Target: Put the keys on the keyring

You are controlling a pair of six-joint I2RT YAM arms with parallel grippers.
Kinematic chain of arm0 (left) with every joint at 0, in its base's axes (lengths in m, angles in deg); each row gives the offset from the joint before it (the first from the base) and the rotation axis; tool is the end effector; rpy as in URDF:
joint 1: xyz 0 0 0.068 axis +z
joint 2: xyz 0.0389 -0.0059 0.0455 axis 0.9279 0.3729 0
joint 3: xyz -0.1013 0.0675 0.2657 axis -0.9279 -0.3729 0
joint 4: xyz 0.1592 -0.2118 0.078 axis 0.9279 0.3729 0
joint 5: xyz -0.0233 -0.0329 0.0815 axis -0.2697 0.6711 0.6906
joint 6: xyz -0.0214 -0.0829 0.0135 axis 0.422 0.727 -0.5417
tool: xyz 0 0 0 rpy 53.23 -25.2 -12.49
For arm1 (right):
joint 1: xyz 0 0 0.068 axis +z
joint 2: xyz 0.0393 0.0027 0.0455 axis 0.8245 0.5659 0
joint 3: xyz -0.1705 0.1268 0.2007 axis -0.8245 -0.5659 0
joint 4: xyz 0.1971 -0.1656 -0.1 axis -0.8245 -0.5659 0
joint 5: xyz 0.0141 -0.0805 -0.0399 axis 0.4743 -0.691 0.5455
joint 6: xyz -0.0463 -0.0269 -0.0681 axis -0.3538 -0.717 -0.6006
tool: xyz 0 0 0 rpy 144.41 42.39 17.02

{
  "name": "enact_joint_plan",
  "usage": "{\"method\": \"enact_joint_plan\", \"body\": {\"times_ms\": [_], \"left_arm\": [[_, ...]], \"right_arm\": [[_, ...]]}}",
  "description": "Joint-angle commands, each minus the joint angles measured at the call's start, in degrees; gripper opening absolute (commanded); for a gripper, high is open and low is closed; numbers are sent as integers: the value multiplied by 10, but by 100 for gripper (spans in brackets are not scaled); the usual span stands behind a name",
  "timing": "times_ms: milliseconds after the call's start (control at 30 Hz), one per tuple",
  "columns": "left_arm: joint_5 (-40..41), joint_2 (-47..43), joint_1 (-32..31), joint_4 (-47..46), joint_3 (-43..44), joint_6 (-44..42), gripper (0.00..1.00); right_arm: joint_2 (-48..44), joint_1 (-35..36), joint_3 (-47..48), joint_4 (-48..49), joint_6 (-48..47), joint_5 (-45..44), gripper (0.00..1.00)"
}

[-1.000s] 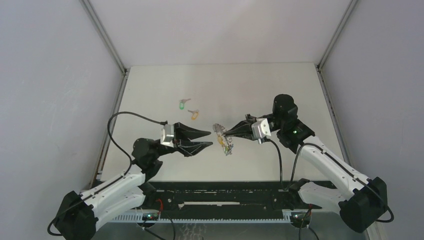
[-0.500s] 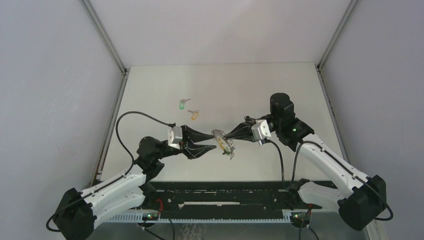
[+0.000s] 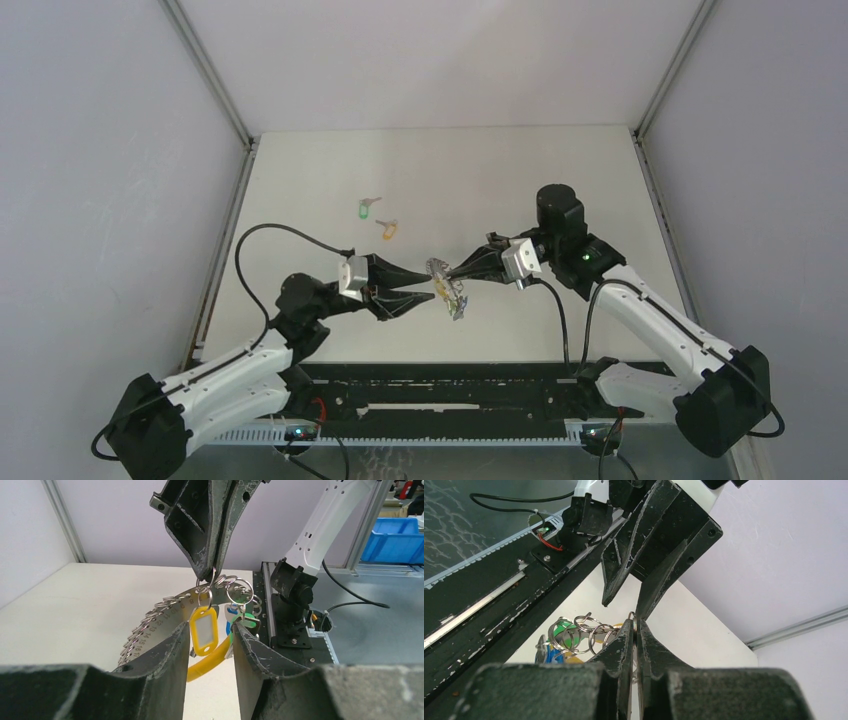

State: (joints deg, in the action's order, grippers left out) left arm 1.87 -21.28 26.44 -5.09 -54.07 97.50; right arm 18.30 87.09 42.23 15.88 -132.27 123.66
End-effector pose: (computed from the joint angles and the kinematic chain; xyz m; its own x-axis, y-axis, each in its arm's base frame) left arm 0.1269 -0.1784 0.2941 0.0359 -0.2435 -0.9692 0.9920 0.1263 0.0051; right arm 0.1682 0.1916 0.3505 0.5619 0.1738 -0.8088 -0.7423 -0.3256 -0.5857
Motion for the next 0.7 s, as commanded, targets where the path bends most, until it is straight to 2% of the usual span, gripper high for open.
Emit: {"method": "enact_joint_plan", "body": {"times_ms": [0, 300, 667], "left_arm": [[-6, 5, -7, -29, 44, -3, 40], [-7, 24, -17, -33, 59, -5, 32], [-6, 33, -24, -39, 64, -4, 27]], "right_arm": [[0, 5, 28, 14, -8, 16, 0], [2, 10, 28, 6, -14, 19, 0], [7, 14, 28, 1, -20, 21, 0]]}}
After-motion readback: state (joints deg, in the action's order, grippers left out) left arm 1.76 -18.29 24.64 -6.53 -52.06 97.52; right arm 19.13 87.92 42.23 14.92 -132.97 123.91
